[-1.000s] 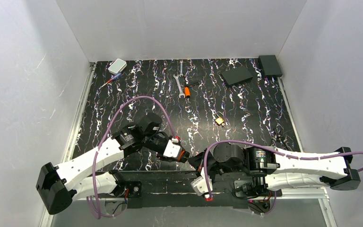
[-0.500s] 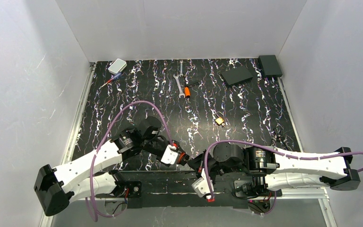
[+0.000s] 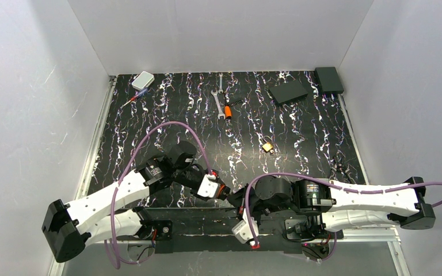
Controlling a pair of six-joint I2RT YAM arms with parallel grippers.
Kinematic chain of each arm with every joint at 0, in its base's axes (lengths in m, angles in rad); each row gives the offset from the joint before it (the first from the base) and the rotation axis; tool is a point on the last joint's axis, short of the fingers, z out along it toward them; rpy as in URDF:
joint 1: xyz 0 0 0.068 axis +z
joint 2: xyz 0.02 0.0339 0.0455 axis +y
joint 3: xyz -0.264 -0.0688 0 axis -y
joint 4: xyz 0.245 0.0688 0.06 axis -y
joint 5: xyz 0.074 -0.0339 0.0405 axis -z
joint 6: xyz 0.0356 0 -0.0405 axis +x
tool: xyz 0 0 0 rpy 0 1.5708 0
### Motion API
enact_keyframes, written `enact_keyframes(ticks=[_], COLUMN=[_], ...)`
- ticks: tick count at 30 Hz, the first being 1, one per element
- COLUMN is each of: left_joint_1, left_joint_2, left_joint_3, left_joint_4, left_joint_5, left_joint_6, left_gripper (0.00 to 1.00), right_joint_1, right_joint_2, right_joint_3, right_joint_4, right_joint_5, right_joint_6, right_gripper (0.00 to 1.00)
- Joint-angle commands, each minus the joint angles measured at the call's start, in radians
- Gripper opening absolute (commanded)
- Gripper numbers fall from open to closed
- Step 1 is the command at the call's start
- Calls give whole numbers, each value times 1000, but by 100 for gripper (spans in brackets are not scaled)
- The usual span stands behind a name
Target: Unlock with the key
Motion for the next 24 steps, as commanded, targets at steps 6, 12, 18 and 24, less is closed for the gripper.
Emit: enact_keyframes(ticks=[6,12,18,24], left_joint_1=[-3,-4,-6,-15], left_joint_2=[-5,-6,-19,15], left_joint_3=[53,55,50,77], left_joint_4=[80,74,55,15], left_joint_5=[73,93,122,165], left_joint_6=[-6,-8,11,23], left_gripper=[0,0,0,0], right_joint_1=[10,10,13,22], right_joint_2=[-7,5,-3,-2], right_joint_3=[-63,-52,-70,-86], right_joint_4=[260,191,23,-23], right_joint_5=[105,29,-66,-33], right_joint_6=[237,262,-12,-119], right_gripper=[1,1,1,1])
